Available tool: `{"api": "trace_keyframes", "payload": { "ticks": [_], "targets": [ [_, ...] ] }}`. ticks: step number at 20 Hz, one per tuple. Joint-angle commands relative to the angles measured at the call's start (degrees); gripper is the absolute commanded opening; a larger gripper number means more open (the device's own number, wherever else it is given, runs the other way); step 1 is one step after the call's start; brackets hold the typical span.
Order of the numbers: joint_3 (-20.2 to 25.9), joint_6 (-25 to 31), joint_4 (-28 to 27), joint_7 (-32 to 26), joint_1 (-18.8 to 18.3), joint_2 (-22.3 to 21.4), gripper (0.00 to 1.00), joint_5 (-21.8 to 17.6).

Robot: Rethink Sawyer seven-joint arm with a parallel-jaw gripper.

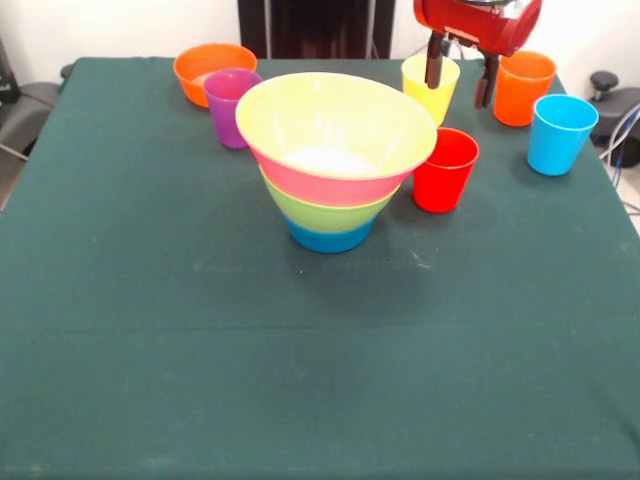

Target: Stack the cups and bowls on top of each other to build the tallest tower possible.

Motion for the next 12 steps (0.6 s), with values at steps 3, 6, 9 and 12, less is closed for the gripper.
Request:
{"api": "trace_keyframes", "payload": {
  "ticks": [3,6,9,12],
  "targets": [
    [4.43,-3.32,5.01,8.34,-1.28,2.47,1.00,0.37],
    [4.58,-3.42,5.47,8.47,-1.21,2.16,1.00,0.62],
    [4.75,-3.26,6.30,8.52,-1.12,1.35,1.00,0.98],
    [4.76,-2.23,7.14,8.28,-1.16,0.11,1.00,1.17]
  ]
}}
